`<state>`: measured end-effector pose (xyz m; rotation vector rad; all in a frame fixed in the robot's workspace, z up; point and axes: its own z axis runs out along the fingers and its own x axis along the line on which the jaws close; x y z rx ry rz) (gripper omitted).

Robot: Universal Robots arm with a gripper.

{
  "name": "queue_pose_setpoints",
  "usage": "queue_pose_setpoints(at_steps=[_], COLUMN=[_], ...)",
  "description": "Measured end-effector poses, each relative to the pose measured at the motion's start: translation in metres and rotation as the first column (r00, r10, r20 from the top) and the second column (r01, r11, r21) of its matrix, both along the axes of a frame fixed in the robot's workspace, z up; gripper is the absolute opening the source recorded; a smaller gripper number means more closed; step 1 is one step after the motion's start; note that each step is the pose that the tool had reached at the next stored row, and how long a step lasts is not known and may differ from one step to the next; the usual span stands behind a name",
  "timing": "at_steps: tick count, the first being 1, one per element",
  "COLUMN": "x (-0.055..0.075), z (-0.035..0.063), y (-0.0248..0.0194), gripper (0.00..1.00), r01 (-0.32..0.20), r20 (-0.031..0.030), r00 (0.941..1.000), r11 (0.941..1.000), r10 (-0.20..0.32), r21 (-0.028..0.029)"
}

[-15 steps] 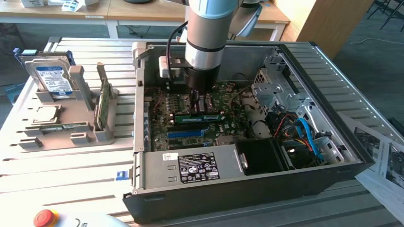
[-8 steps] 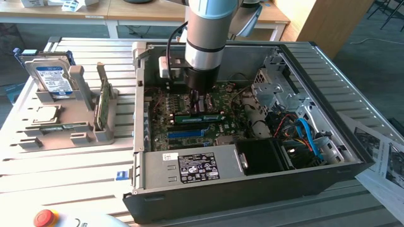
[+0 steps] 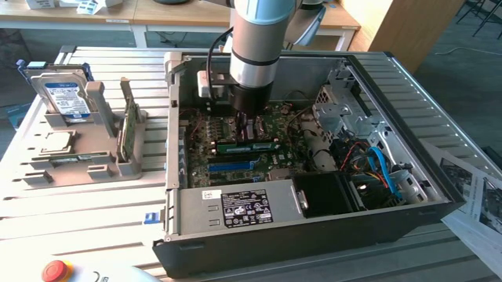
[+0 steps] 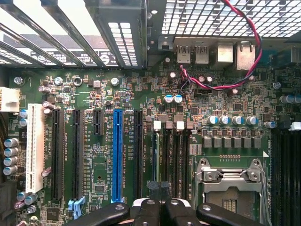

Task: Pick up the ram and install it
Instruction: 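Press down the ram until it locks into place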

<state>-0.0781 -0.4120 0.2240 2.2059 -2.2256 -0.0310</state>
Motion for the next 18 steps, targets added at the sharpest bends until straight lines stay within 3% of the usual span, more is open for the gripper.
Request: queue_pose_setpoints(at_steps=[18], x=[-0.0001], z=[-0.0023], y=[0.0000], gripper=[0.11], r01=[0.000], r20=[0.0001], r00=[1.0000], r11=[1.0000], r10=[0.000], r21=[0.0003])
